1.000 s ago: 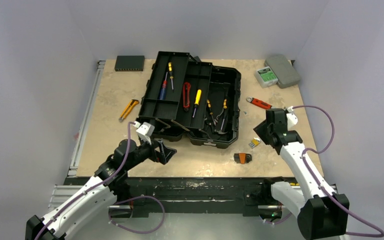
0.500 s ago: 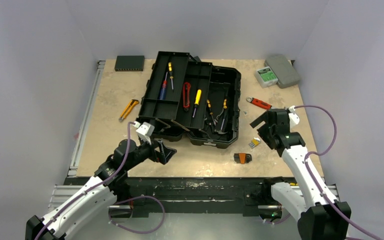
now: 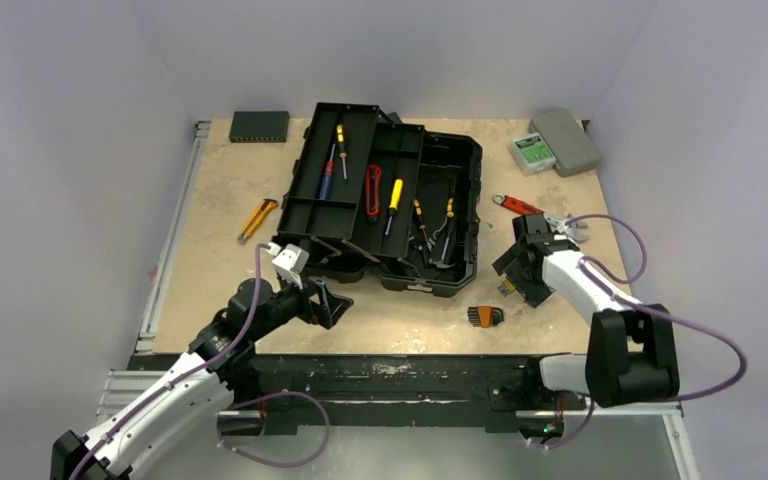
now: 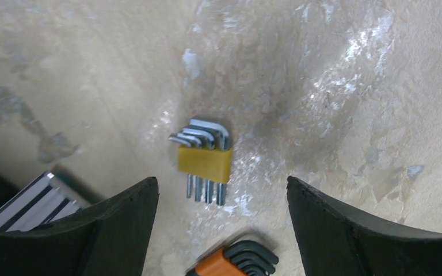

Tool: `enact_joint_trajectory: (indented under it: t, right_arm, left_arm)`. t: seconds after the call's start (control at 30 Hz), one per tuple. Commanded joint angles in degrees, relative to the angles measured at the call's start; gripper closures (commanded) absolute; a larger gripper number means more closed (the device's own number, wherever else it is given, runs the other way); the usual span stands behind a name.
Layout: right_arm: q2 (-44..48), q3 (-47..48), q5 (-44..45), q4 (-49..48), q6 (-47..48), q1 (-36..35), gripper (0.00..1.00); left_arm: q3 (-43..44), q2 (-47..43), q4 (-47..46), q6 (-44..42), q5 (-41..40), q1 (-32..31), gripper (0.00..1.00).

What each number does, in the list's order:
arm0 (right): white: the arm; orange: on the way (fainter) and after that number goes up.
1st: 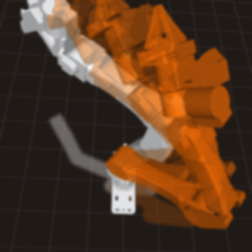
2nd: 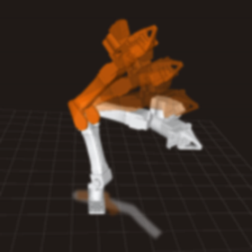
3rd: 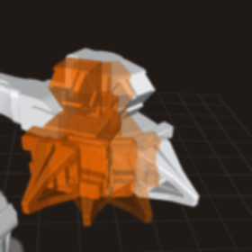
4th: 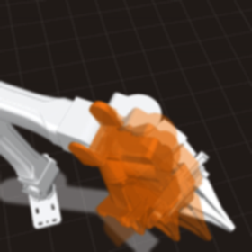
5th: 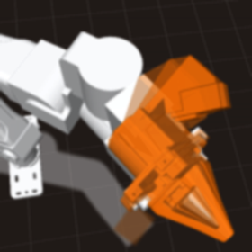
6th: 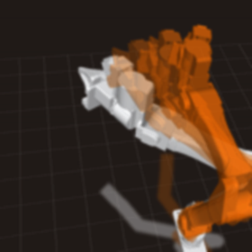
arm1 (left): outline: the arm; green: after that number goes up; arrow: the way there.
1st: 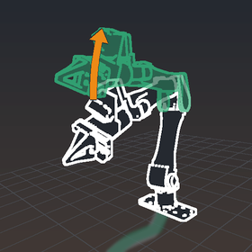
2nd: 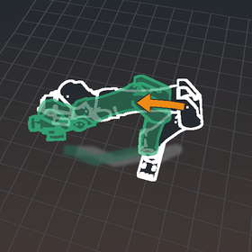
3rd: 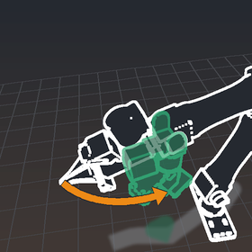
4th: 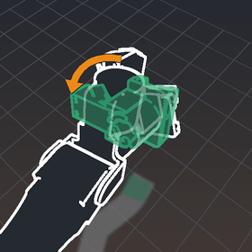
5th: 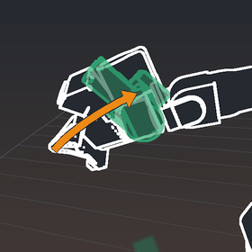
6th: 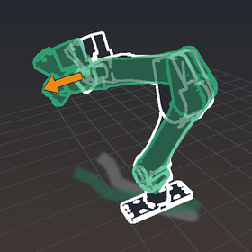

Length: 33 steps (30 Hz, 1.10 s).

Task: Pack the tool kit
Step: Pick up the tool from the center of the board.

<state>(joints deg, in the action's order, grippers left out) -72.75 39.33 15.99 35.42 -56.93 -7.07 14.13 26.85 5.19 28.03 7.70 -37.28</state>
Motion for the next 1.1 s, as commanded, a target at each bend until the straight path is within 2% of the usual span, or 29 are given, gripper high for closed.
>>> enact_joint_trajectory:
  t: [0.0,0.23,0.4,0.5,0.57,0.63,0.67,0.8,1.07]
  right_arm:
    - [-5.41,3.89,4.33,2.06,-3.82,0.14,0.23]
    - [-12.4,5.44,4.67,1.23,-5.09,-0.43,0.26]
    - [-13.93,4.65,4.75,0.04,-6.09,-0.54,0.56]
    - [-13.8,3.81,3.74,-0.79,-6.27,-0.55,0.66]
    - [-13.3,3.36,4.07,-0.62,-6.98,-0.56,0.81]
    - [-12.61,2.98,3.91,-0.61,-7.36,-0.58,0.84]
    - [-12.24,2.87,3.0,-0.83,-7.34,-0.58,0.9]
    - [-9.57,3.61,2.37,0.1,-6.47,-0.55,0.92]
    - [1.78,4.1,1.15,3.47,-5.02,-0.57,0.92]
  left_arm:
    - [0.41,0.22,-2.64,-0.11,0.36,-0.21,0.01]
    - [0.44,-0.07,-2.42,-0.11,0.13,-0.16,0.01]
    - [0.46,-0.04,-2.35,-0.12,0.19,-0.22,0.01]
    - [0.44,-0.03,-2.38,-0.15,0.21,-0.19,0.01]
    - [0.45,-0.04,-2.38,-0.09,0.21,-0.18,0.01]
    - [0.46,-0.12,-2.29,-0.09,0.35,-0.19,0.01]
    - [0.46,-0.13,-2.29,-0.12,0.3,-0.22,0.01]
    - [0.44,-0.22,-2.2,-0.08,0.23,-0.18,0.01]
    - [0.42,-0.08,-2.33,-0.04,0.38,-0.16,0.01]
